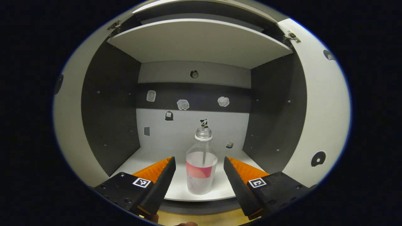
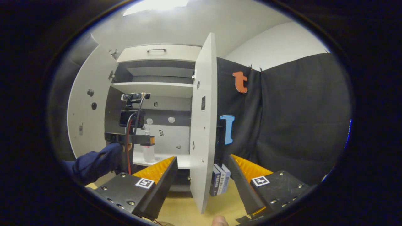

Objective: Grasp the bottle in the cabinet with the left hand and place it on the coaster, then close the right door with the right hand and the left door with the left hand.

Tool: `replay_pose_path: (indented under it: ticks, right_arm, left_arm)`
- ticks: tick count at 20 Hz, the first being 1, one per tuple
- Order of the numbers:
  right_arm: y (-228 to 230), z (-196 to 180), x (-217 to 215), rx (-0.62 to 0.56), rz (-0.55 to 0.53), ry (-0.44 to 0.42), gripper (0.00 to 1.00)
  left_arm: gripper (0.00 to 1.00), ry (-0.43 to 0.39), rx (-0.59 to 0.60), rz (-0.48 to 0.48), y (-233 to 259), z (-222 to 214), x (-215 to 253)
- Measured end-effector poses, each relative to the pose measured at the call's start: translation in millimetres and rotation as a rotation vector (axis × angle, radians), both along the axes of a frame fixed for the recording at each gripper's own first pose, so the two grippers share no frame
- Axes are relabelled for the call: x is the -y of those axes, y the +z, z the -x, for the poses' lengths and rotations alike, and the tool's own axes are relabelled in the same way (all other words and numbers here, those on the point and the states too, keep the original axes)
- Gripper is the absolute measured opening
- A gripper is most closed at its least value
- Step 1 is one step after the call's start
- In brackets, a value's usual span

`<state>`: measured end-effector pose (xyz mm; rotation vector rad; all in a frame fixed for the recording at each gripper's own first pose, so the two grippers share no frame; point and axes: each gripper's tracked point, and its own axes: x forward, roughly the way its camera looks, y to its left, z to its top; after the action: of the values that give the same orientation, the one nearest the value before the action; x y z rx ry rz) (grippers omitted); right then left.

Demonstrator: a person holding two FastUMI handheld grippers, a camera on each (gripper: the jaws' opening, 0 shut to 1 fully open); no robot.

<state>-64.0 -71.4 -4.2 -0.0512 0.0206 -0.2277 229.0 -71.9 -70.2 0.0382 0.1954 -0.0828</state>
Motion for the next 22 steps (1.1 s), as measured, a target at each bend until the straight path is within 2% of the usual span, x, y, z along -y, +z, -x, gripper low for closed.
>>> replay_pose_path:
  ticks: [2, 3, 5, 6, 9, 10, 16, 22]
  right_arm:
    - [-2.5, -0.8, 1.4, -0.008, 0.001, -0.004, 0.94]
    - [-4.4, -0.9, 2.6, -0.013, 0.005, -0.006, 0.97]
    - [-6.5, -1.8, 3.8, -0.022, 0.009, -0.010, 0.94]
    - [-7.7, -2.4, 4.7, -0.024, 0.009, -0.010, 0.97]
    - [-10.3, -5.7, 7.1, -0.029, 0.005, -0.010, 0.97]
    - [-10.1, -6.9, 7.3, -0.029, 0.004, -0.008, 0.97]
    - [-11.4, -12.3, 5.1, -0.031, -0.012, 0.021, 0.97]
    - [-9.1, -18.9, -0.2, -0.016, -0.010, 0.079, 0.97]
  left_arm:
    - [0.97, 0.021, -0.021, -0.007, -10.3, -15.2, -2.3]
    - [0.97, 0.025, -0.024, -0.005, -12.9, -21.2, -2.4]
    - [0.97, 0.027, -0.039, -0.002, -19.1, -29.1, -2.4]
    - [0.97, 0.030, -0.045, -0.001, -20.5, -31.6, -3.0]
    - [0.95, 0.024, -0.058, 0.016, -25.5, -34.6, -0.1]
    - [0.79, 0.021, -0.053, 0.023, -25.0, -35.6, -0.3]
    - [0.78, -0.011, -0.056, 0.045, -23.2, -18.8, -5.7]
    - [0.78, -0.067, -0.007, 0.066, -5.7, 27.2, -11.2]
